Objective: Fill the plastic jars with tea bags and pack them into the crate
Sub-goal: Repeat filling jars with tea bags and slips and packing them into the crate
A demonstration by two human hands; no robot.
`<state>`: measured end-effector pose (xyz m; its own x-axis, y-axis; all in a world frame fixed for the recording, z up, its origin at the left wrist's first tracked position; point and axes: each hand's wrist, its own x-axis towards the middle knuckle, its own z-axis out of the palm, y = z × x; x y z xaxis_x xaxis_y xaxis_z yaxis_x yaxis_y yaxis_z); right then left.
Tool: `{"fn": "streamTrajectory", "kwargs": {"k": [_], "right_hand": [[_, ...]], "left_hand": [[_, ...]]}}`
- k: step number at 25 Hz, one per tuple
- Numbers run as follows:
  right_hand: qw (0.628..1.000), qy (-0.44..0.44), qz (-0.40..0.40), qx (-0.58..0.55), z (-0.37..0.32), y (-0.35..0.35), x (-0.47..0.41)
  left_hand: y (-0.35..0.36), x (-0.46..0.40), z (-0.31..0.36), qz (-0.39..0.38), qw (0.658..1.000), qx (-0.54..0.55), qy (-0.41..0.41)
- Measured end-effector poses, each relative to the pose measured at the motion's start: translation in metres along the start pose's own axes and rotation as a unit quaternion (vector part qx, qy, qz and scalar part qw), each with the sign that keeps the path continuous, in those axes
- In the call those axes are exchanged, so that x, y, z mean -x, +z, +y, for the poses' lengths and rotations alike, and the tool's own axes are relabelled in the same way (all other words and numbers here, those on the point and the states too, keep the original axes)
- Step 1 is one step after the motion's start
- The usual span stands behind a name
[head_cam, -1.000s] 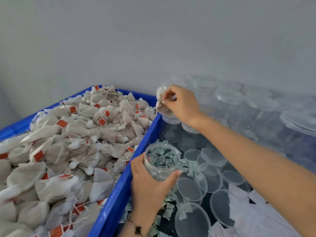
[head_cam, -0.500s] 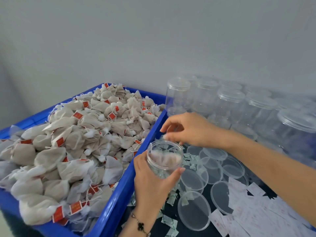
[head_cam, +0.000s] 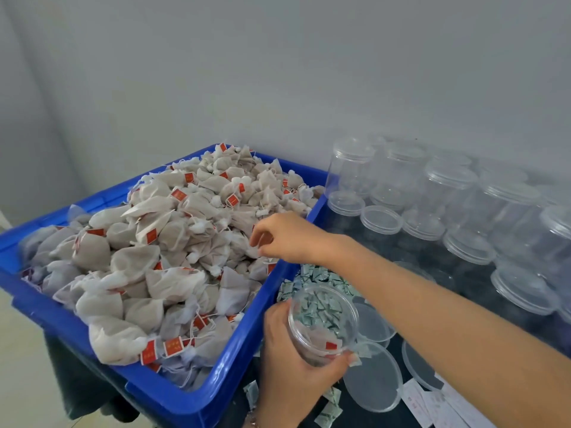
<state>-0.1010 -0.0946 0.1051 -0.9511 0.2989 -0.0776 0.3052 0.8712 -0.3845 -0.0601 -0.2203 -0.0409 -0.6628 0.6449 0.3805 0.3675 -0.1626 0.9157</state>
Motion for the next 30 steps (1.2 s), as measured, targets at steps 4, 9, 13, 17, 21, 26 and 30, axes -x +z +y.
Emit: {"fn": "streamTrajectory", "kwargs": {"k": [4,9,13,17,21,26,30], "right_hand": [[0.997,-0.001,-0.063,0.051,-0.005,0.016,-0.007],[0.998,-0.014,-0.048,0.027,-0.011,0.034,-0.018],[0.994,0.015,-0.095,0.047,-0.016,0.054,-0.039],[0.999,0.012,0.009,0.037,-0.012,0.046,-0.027],[0.992,0.020,0.053,-0.116,-0.009,0.007,0.016],[0.981,-0.002,0.122,-0.152,-0.016,-0.004,0.054],[0.984,-0.006,0.104,-0.145,-0.028,0.010,0.047]], "left_hand": [[-0.007,0.010,-0.017,-0.012,1.000,-0.014,-0.014],[-0.006,0.006,-0.025,-0.025,0.999,-0.032,-0.034],[-0.006,0.007,-0.026,-0.013,0.997,-0.055,-0.043],[-0.008,0.008,-0.022,-0.014,0.997,-0.063,-0.050],[-0.007,0.010,-0.023,-0.013,0.997,-0.057,-0.042],[-0.005,0.010,-0.024,0.007,0.997,-0.059,-0.050],[-0.004,0.011,-0.025,0.008,0.997,-0.044,-0.066]]}}
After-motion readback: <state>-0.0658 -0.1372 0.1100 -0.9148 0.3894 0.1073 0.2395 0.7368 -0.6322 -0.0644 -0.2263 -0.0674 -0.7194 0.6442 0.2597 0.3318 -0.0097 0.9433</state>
